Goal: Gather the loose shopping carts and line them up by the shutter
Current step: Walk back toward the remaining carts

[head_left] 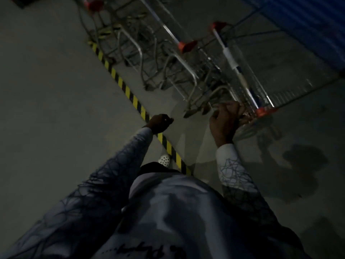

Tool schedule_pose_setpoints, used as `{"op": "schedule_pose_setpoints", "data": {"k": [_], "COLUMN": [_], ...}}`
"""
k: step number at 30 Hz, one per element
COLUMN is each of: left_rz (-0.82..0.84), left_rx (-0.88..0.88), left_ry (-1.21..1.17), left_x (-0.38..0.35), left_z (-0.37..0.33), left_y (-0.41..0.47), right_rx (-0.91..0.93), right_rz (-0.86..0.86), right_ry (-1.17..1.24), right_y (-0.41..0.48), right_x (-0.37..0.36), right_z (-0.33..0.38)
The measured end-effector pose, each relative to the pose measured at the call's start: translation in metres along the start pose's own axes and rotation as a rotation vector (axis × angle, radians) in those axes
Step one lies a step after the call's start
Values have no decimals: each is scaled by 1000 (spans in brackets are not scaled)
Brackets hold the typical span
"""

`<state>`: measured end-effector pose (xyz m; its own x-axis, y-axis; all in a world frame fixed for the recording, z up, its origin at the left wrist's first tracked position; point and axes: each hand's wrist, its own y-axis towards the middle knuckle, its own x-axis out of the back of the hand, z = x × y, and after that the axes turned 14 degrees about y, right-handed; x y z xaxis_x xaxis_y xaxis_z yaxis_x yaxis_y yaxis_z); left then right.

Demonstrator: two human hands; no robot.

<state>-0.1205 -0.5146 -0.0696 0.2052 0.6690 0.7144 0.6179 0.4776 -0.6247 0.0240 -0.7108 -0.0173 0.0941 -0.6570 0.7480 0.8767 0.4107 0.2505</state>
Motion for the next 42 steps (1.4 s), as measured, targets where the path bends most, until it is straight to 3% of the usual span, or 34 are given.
{"op": "schedule_pose_setpoints", "data": {"k": [7, 14, 25, 29, 42], "left_rz": [-92, -254, -555, -684, -876], "left_rx": [290, 588, 928, 1098, 1536], "left_ry": [-366, -585, -411, -411, -437], "left_x": [-83, -143, -141, -145, -160], "left_z": [92, 186, 384, 458, 605], "left_y": [-118, -239, -397, -460, -646], "right_rx": [206, 472, 775, 993, 1461], "right_rz": [512, 722, 1074, 1170, 1413], "right_ry": [71, 118, 200, 199, 317], "right_y": [-97, -175, -336, -411, -648], "right_x": [-52, -85, -180, -213, -264], "right_z": [36, 106, 293, 389, 648]}}
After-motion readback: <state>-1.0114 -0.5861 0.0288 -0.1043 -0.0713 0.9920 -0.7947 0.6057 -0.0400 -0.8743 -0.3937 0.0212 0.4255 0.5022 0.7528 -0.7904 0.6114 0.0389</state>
